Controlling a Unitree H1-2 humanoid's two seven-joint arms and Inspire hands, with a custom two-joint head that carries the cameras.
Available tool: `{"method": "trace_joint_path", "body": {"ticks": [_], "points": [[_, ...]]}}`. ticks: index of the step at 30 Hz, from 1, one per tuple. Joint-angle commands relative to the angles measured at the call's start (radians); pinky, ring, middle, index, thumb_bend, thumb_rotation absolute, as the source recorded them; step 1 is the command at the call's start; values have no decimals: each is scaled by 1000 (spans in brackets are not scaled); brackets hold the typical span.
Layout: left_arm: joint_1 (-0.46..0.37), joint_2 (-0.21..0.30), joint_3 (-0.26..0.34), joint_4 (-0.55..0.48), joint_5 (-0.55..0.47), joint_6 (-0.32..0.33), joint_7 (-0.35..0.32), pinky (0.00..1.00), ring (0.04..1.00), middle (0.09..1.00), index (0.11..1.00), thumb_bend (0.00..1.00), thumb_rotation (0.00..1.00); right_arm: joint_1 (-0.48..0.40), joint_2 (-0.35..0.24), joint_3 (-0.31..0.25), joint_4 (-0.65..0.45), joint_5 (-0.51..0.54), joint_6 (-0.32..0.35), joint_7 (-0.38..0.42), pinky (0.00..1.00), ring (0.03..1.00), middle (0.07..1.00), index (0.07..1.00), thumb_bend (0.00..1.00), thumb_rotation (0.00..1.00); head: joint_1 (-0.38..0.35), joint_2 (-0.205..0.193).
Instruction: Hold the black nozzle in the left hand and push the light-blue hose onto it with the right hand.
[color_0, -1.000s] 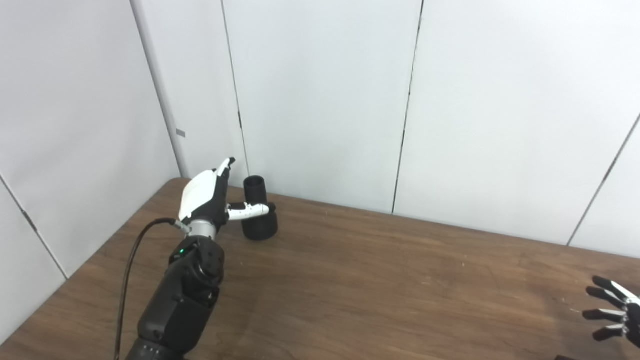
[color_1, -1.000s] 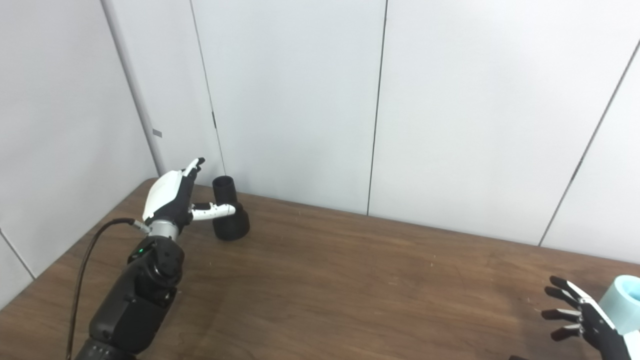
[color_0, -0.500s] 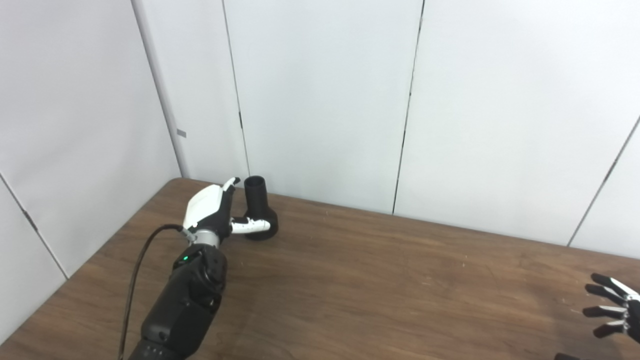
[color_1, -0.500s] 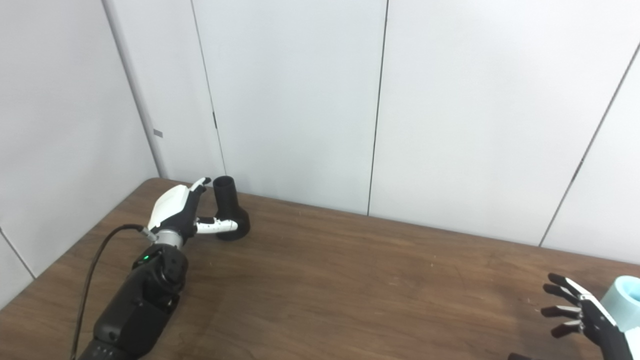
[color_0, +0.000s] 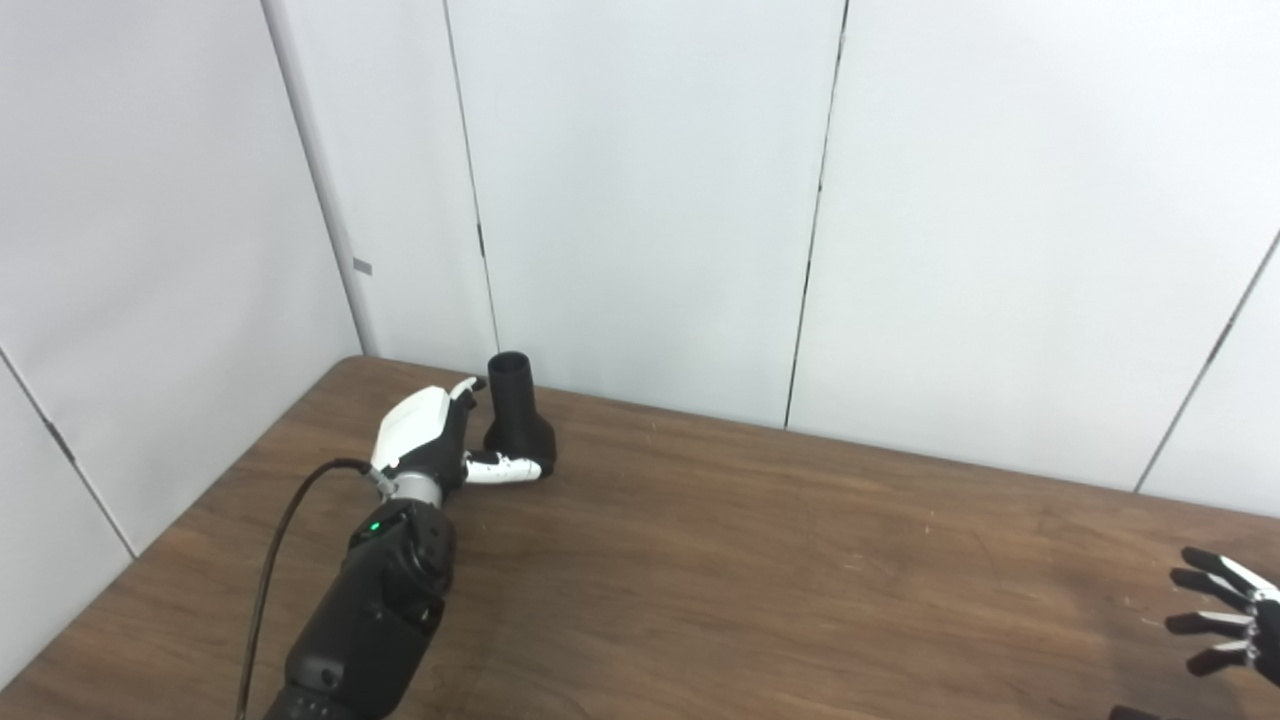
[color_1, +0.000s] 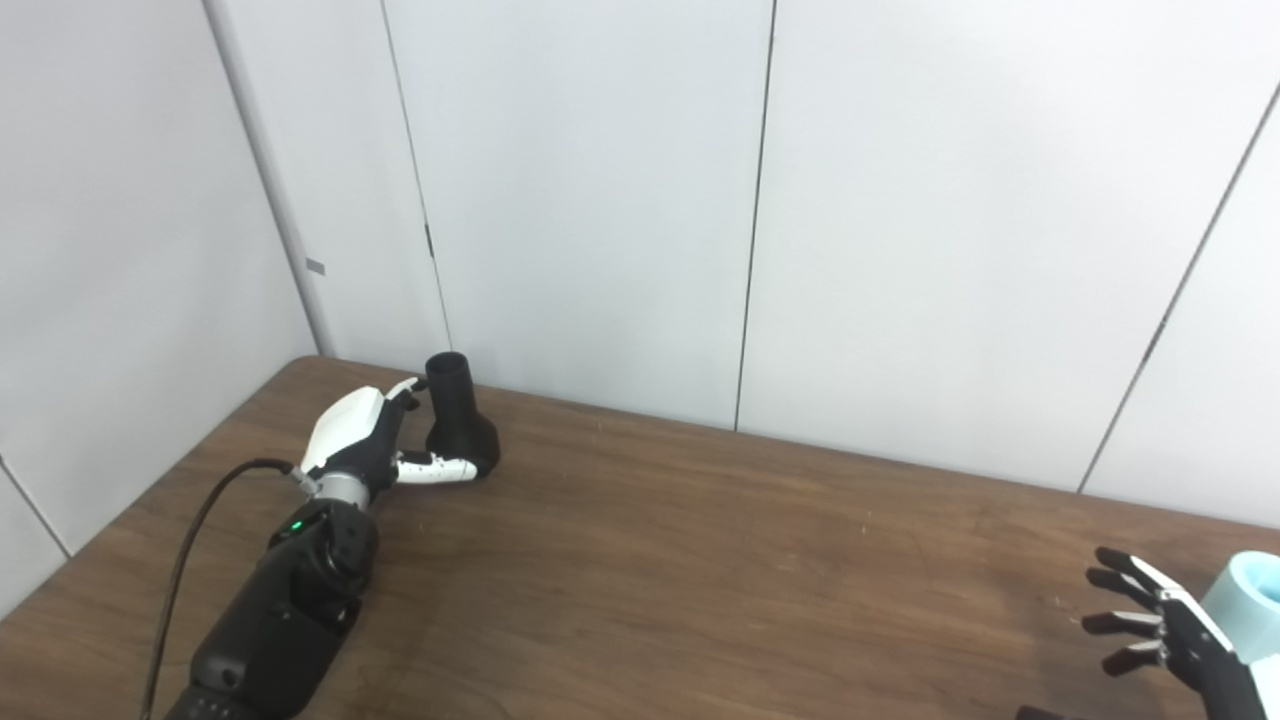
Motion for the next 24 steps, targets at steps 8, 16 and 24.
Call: {"method": "trace_joint_path", "body": {"ticks": [8, 16, 24], "points": [[-56, 29, -9, 45, -14, -14, 41, 1000, 883, 861, 812, 1000, 388, -16, -17, -11, -45, 19, -20, 1, 476, 640, 786, 822, 707, 77, -4, 16], [-74, 21, -10, 95, -44, -36, 62, 994, 865, 855, 801, 1000, 368, -5, -21, -14, -69, 32, -4, 10, 477, 643, 787, 825, 704, 79, -11, 31], [-86, 21, -18, 111, -72, -40, 68, 984, 864, 847, 790, 1000, 349, -1, -22, -21, -80, 38, 0, 16, 473, 643, 787, 824, 703, 87, -13, 34]]}}
